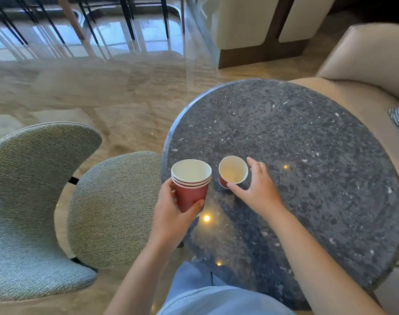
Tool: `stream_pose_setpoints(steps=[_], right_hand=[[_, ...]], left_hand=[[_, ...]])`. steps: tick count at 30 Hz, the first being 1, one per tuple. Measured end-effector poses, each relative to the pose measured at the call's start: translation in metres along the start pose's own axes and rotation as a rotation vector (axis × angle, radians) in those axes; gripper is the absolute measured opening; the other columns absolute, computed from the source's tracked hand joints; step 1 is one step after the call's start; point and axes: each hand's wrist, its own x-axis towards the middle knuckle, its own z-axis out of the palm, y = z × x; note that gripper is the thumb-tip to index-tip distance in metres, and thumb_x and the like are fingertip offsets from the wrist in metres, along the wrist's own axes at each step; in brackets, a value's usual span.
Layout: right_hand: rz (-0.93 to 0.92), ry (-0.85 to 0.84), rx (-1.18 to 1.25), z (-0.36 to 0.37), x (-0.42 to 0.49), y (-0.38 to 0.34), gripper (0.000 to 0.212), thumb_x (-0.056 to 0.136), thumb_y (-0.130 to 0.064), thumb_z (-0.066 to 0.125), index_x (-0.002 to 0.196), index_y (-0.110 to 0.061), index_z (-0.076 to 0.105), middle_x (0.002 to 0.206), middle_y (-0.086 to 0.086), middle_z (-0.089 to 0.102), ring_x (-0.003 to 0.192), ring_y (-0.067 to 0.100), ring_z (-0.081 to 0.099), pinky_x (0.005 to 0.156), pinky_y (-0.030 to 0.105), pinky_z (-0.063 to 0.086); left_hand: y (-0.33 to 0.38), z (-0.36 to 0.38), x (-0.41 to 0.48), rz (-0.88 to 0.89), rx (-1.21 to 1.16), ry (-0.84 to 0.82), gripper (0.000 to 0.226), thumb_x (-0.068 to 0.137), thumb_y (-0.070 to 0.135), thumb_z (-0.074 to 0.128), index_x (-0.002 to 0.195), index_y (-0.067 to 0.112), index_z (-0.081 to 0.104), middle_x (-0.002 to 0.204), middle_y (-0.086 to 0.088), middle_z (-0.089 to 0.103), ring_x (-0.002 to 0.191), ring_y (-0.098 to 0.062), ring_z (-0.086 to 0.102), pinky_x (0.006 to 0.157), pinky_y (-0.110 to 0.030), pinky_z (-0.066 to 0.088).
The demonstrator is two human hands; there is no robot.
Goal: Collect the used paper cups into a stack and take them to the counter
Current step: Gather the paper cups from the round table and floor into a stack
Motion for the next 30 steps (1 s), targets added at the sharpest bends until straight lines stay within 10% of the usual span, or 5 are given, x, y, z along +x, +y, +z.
stream_pose_setpoints(steps=[20,30], right_hand=[[-0.011,-0.103,-0.091,0.011,0.031,0.014,0.085,0.073,-0.049,0.067,0.138,-0.014,0.024,0.133,0.006,0.037,0.12,0.026,0.04,0.089,0.041,0.042],[-0.057,-0.026,-0.002,0.005,0.027,0.014,0.076,0.07,-0.039,0.071,0.132,-0.01,0.036,0.124,0.007,0.046,0.108,0.025,0.05,0.083,0.035,0.045]], left_hand=[[0.006,0.024,0.021,-0.038,0.04,0.03,0.066,0.068,0.015,0.079,0.117,0.033,0.039,0.108,0.016,0.055,0.097,0.012,0.05,0.072,0.002,0.039],[0.007,0.031,0.023,-0.028,0.024,0.032,0.065,0.067,0.019,0.08,0.115,0.039,0.04,0.113,0.015,0.055,0.101,0.01,0.049,0.074,-0.005,0.042]])
